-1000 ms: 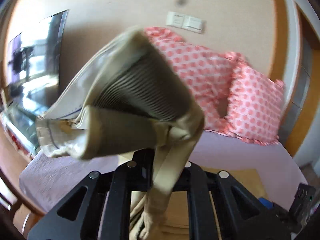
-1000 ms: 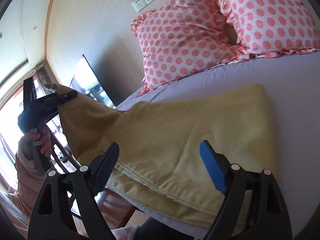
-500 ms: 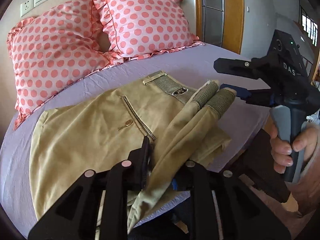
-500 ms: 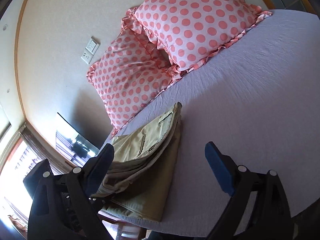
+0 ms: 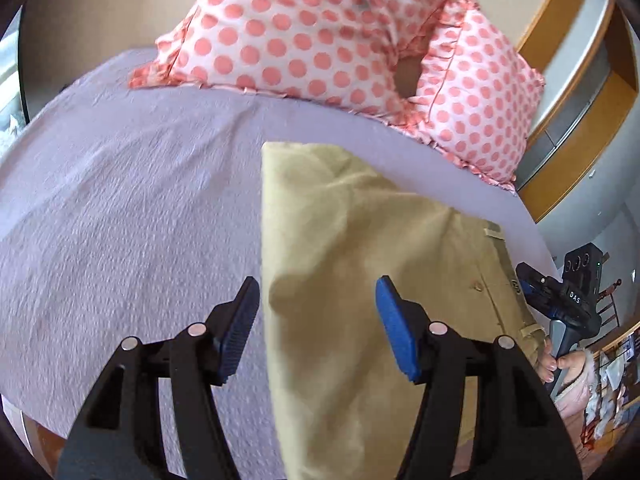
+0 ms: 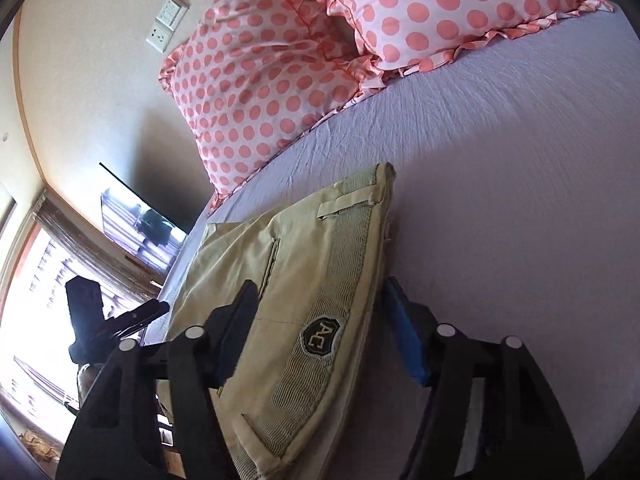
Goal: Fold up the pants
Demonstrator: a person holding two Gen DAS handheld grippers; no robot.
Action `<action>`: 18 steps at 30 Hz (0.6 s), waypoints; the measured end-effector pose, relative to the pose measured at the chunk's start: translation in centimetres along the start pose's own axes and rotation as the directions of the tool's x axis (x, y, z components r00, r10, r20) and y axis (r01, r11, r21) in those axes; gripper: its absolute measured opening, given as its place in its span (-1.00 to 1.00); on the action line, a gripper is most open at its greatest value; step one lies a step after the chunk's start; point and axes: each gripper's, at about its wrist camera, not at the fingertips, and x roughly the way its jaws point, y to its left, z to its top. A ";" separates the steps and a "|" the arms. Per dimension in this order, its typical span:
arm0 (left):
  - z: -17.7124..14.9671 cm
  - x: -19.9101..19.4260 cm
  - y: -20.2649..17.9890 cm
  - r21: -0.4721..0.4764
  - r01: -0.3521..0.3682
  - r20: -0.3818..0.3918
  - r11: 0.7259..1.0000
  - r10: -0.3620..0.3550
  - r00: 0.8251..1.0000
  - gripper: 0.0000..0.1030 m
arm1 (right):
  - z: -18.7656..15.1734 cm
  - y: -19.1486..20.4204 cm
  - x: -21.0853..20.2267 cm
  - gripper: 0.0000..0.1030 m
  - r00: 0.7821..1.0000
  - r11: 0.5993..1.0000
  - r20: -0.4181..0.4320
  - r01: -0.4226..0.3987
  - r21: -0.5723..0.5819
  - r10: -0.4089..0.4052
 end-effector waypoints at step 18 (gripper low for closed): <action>2.9 2.8 1.3 -0.047 0.237 -0.042 0.970 -0.239 0.970 -0.87 | 1.3 0.6 1.8 -0.75 0.978 0.985 -0.117 -0.168 0.027 0.170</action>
